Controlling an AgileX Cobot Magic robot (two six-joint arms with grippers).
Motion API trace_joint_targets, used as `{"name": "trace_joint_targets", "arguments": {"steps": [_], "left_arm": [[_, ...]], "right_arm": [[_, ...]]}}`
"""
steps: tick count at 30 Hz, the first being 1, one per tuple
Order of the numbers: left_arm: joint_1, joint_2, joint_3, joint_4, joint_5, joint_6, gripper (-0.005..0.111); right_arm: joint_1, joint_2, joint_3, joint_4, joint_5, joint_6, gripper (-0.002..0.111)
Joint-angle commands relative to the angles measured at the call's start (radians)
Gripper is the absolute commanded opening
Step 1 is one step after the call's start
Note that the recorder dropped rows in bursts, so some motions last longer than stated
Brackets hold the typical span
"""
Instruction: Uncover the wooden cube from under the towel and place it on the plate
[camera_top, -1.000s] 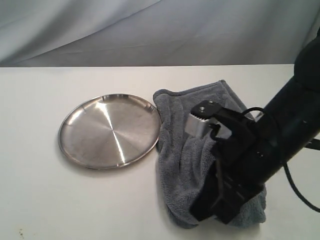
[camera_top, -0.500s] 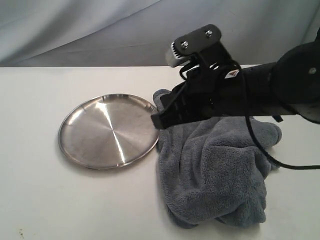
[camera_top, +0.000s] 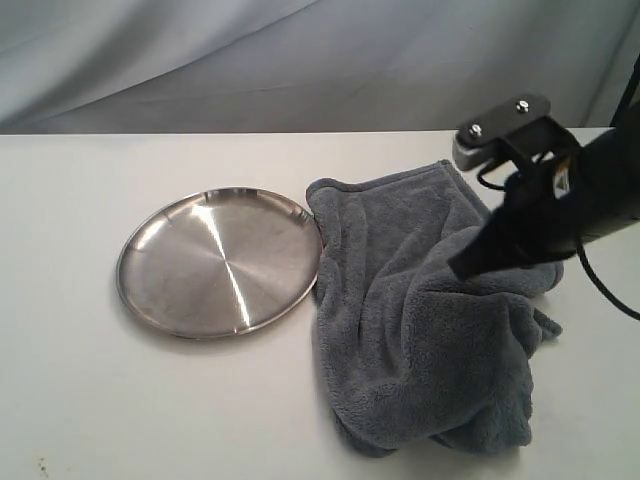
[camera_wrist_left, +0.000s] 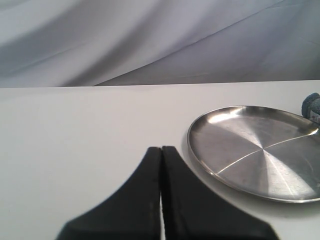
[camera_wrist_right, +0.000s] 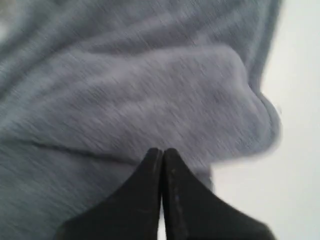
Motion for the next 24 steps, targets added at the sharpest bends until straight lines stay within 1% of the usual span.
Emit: {"name": "trace_joint_targets", "arguments": {"steps": [1, 3, 5, 9, 12, 18, 20, 24], "left_arm": [[0.002, -0.002, 0.004, 0.0, -0.009, -0.007, 0.0], [0.002, -0.002, 0.004, 0.0, -0.009, -0.007, 0.0], [0.002, -0.002, 0.004, 0.0, -0.009, -0.007, 0.0], [0.002, -0.002, 0.004, 0.0, -0.009, -0.007, 0.0], [0.002, -0.002, 0.004, 0.0, -0.009, -0.007, 0.0], [0.002, -0.002, 0.004, 0.0, -0.009, -0.007, 0.0], [0.002, -0.002, 0.004, 0.0, -0.009, -0.007, 0.0], [0.002, -0.002, 0.004, 0.0, -0.009, -0.007, 0.0]], "right_arm": [[0.002, -0.003, 0.003, -0.318, 0.371, 0.235, 0.0], [0.002, -0.003, 0.003, -0.297, 0.475, 0.227, 0.0], [0.003, -0.003, 0.015, -0.225, 0.532, 0.196, 0.0], [0.042, -0.003, 0.071, 0.014, 0.501, -0.012, 0.0], [0.112, -0.003, 0.12, 0.097, 0.423, -0.048, 0.0], [0.293, -0.003, 0.144, 0.114, 0.247, -0.048, 0.0], [0.344, -0.003, 0.144, 0.099, 0.139, -0.048, 0.0], [0.399, -0.003, 0.144, 0.052, -0.077, -0.038, 0.0]]}}
